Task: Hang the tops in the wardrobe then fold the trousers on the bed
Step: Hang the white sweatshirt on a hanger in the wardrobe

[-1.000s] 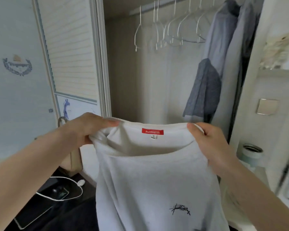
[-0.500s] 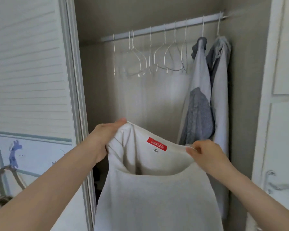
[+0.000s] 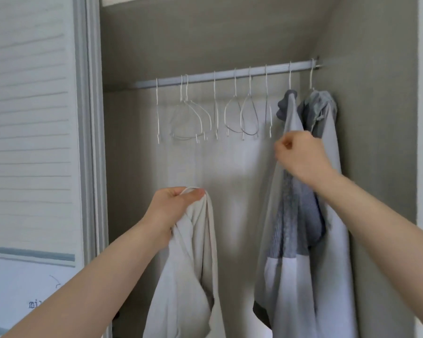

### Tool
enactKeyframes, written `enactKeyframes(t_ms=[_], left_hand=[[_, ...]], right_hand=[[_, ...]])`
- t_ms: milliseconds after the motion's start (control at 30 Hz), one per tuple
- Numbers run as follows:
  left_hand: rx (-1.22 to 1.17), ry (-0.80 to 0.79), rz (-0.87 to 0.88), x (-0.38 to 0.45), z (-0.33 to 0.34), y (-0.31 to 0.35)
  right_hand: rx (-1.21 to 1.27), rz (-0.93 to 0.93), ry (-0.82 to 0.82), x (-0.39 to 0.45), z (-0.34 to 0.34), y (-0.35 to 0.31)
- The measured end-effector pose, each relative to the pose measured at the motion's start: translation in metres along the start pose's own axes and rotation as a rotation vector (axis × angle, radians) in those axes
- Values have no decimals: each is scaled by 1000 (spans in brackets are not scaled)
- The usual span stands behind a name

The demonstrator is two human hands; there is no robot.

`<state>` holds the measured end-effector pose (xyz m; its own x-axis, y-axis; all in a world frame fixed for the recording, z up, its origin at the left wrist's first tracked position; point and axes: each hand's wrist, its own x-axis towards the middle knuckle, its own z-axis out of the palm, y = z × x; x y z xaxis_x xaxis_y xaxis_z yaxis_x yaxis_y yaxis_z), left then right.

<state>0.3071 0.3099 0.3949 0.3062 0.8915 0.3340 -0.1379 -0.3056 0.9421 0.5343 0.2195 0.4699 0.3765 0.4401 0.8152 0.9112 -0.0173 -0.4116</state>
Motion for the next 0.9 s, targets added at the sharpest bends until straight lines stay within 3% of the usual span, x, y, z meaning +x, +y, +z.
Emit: enactKeyframes(t_ms=[167, 300, 500, 633, 900], left_hand=[[16, -6, 96, 41, -2, 5], [178, -39, 212, 71, -10, 7], [537, 17, 432, 98, -16, 1], [686, 82, 539, 102, -14, -6], [802, 60, 574, 99, -11, -13]], right_hand=[[144, 130, 150, 107, 9, -14], [162, 267, -3, 162, 15, -17], [25, 360, -297, 184, 30, -14], [94, 390, -296, 188, 36, -10], [435, 477, -230, 186, 47, -18]])
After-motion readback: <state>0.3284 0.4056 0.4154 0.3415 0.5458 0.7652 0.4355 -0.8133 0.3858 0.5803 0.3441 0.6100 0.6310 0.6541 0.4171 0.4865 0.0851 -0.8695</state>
